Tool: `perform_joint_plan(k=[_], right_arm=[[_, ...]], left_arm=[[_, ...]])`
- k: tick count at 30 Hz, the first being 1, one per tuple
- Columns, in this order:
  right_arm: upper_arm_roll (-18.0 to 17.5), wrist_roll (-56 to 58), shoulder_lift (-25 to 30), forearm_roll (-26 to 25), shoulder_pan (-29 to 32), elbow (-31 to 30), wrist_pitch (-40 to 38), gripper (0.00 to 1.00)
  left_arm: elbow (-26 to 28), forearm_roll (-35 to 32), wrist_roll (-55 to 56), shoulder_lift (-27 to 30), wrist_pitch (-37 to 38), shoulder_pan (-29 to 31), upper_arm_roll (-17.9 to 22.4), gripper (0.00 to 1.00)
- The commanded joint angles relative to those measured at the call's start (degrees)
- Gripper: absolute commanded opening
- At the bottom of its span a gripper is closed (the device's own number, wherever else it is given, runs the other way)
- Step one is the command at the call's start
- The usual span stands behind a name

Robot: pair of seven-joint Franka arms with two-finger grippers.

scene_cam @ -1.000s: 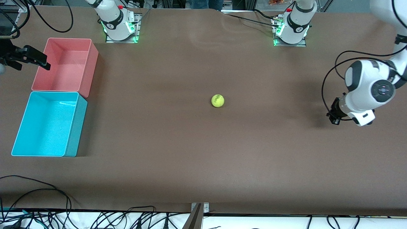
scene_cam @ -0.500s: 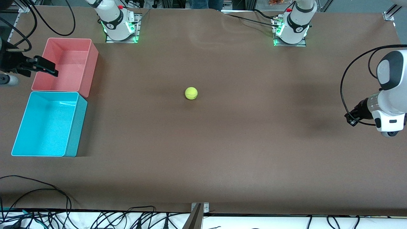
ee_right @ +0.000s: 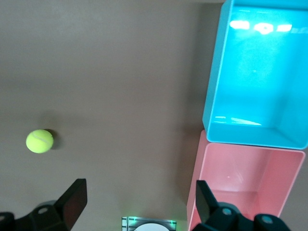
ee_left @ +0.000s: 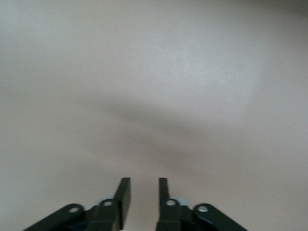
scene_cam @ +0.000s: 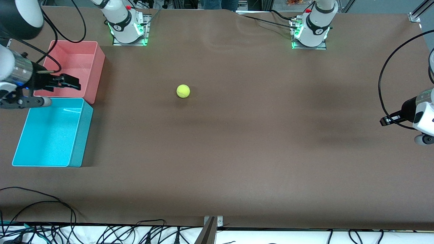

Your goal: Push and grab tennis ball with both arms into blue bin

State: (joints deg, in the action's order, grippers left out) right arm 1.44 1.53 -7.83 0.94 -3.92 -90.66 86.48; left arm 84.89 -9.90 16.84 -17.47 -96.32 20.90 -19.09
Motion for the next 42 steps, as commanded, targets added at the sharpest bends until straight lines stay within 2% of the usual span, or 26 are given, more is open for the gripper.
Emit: perform_joint_plan(k=[1, 7, 11, 14, 18, 19, 28, 32, 42], right_arm=[[0.05, -0.39, 0.62, 0.29, -1.0, -5.84, 4.39, 1.0], [-0.21, -0.39, 0.62, 0.55, -2.76, -10.15, 5.97, 1.0], [-2.05, -0.39, 0.62, 2.39, -3.02, -13.05, 6.5, 1.0], [-4.68, -0.39, 1.24, 2.92, -3.03, -16.91, 8.78, 1.0], [-6.53, -1.0, 2.73, 2.92, -3.03, -22.44, 12.56, 1.0], [-6.89, -1.01, 4.56, 2.92, -3.03, -27.24, 15.0, 1.0], [-8.47, -1.01, 5.72, 2.92, -3.03, -35.28, 19.33, 1.0], [-10.4, -1.27, 5.63, 3.01, -3.29, -40.12, 24.51, 1.0], [-15.76, -9.7, 3.53, 3.1, -3.46, -44.69, 29.87, 1.0]], left_arm=[[-2.09, 1.38, -2.51, -0.28, 1.58, -0.07, -0.34, 1.0], [-4.12, 1.38, -2.77, -0.28, 1.58, -0.24, -0.95, 1.0], [-5.61, 1.38, -2.86, -0.2, 1.75, -0.15, -2.01, 1.0], [-6.66, 1.38, -2.86, 0.15, 2.98, -0.24, -2.09, 1.0], [-8.24, 1.73, -2.86, 0.24, 4.39, -0.24, -2.62, 1.0], [-9.03, 1.73, -2.78, 0.24, 4.56, -0.16, -2.97, 1.0], [-9.22, 2.25, -2.95, 1.21, 5.09, 0.55, -2.8, 1.0], [-9.3, 3.57, -3.13, 1.56, 5.0, 0.64, -2.53, 1.0], [-9.13, 3.66, -8.22, 3.05, 6.23, 0.64, -2.8, 1.0]])
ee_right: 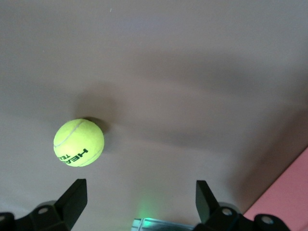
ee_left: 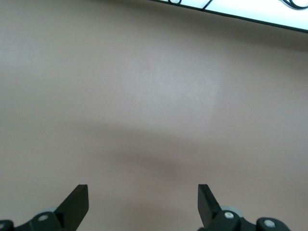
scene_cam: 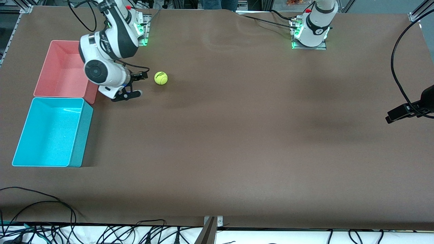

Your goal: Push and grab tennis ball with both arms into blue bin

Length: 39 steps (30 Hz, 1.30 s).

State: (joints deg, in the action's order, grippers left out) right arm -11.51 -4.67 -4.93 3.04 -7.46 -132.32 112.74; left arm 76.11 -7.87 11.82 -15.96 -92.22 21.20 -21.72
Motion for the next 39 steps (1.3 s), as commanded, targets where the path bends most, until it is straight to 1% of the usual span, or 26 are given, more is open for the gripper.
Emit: perform_joint_plan(k=[1, 3, 6, 13, 17, 20, 25, 30, 39], right_arm=[[-3.08, -4.03, 0.53, 1.0, 0.08, -3.73, 4.94, 1.0], [-4.04, -5.7, 0.09, 1.0, 0.08, -4.96, 7.83, 1.0], [-6.68, -8.51, -1.22, 1.0, 0.08, -5.49, 10.57, 1.0], [-9.67, -12.73, -3.07, 1.0, 0.08, -5.67, 14.17, 1.0], [-9.85, -12.83, -4.39, 1.0, -0.01, -5.76, 14.79, 1.0], [-9.94, -12.82, -5.35, 1.0, -0.01, -5.67, 15.49, 1.0], [-10.2, -12.91, -6.85, 1.0, -0.45, -5.76, 17.07, 1.0], [-10.29, -12.91, -7.64, 1.0, -0.62, -6.02, 17.52, 1.0], [-10.64, -14.85, -9.4, 1.0, -1.5, -7.51, 21.2, 1.0]], left_arm=[[-0.35, 1.63, -3.46, 1.64, 2.82, 0.33, -0.16, 1.0], [-0.35, 1.63, -4.25, 1.72, 3.97, 0.33, -0.16, 1.0], [-0.26, 1.63, -6.53, 2.34, 4.41, 0.42, -0.08, 1.0], [0.88, 4.26, -10.67, 3.39, 4.41, 0.42, 0.01, 1.0], [2.99, 5.75, -10.67, 5.41, 4.41, 0.42, -0.25, 1.0], [3.52, 6.63, -10.58, 6.29, 4.41, 0.5, -0.16, 1.0], [3.43, 6.64, -10.67, 6.29, 4.5, 0.5, -0.08, 1.0], [3.26, 6.64, -10.67, 6.29, 4.5, 1.82, 0.1, 1.0], [2.73, 6.55, -10.58, 6.03, 4.06, 2.35, 0.28, 1.0]])
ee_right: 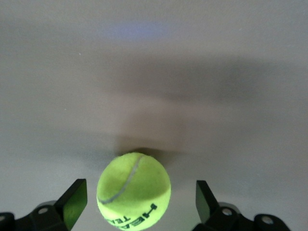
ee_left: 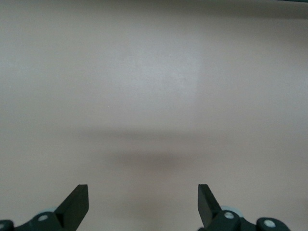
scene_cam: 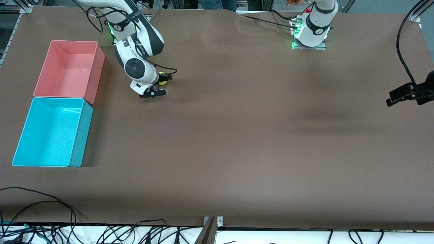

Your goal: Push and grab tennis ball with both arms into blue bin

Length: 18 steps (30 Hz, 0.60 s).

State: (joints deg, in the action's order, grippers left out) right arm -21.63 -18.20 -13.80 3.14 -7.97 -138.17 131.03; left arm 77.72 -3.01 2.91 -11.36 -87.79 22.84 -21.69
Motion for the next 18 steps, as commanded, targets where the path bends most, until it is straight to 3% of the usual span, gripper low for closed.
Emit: perform_joint_plan(k=[1, 6, 11, 18], right_arm=[[-0.51, -1.4, -0.87, 0.9, -1.09, -1.84, 3.35, 1.0], [-0.51, -1.4, -2.54, 0.9, -1.26, -2.11, 3.62, 0.99], [-0.51, -1.31, -2.11, 0.9, -1.26, -2.46, 3.45, 0.58], [-0.43, -0.61, -2.02, 0.81, -1.26, -2.2, 3.09, 0.48]], left_arm=[[1.12, 1.69, -1.33, 1.34, -0.37, 0.72, 0.25, 1.0], [0.68, 1.86, -1.59, 1.69, -0.81, 0.1, 1.82, 1.0], [1.64, 1.78, -1.51, 4.06, -0.72, -2.26, 3.58, 1.0], [3.13, 2.21, -0.98, 5.91, -0.37, -13.6, 14.39, 1.0]])
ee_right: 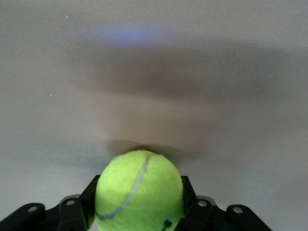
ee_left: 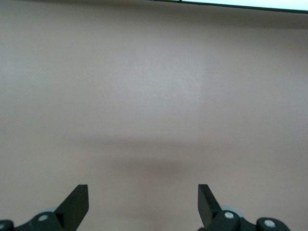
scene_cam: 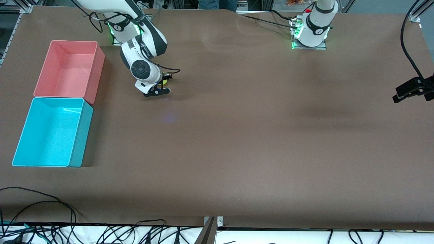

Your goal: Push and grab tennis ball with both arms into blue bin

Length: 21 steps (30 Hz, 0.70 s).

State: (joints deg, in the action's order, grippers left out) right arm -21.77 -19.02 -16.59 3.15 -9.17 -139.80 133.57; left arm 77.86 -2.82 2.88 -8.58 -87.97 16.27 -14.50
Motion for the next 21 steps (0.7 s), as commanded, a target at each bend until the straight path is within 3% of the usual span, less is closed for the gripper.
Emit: perform_joint_plan(k=[1, 10, 17, 21], right_arm=[[-0.29, 0.03, 0.77, 0.81, -0.05, -0.47, 0.47, 0.47], [-0.12, 0.21, 1.56, 0.72, 0.03, 1.89, -1.46, 0.46], [1.82, 0.82, 1.74, 0.54, 0.3, 9.62, -10.77, 0.46], [2.78, 2.31, 1.74, 0.54, 0.47, 17.0, -20.34, 0.46]], left_arm=[[3.18, 2.55, -0.94, 3.22, -0.18, -8.0, 8.25, 1.0], [8.1, 6.69, -1.21, 6.65, -0.71, -20.66, 22.58, 1.0], [8.19, 6.69, -1.47, 6.56, -0.71, -21.55, 22.59, 1.0], [8.8, 6.69, -1.56, 6.39, -0.8, -21.55, 20.83, 1.0]])
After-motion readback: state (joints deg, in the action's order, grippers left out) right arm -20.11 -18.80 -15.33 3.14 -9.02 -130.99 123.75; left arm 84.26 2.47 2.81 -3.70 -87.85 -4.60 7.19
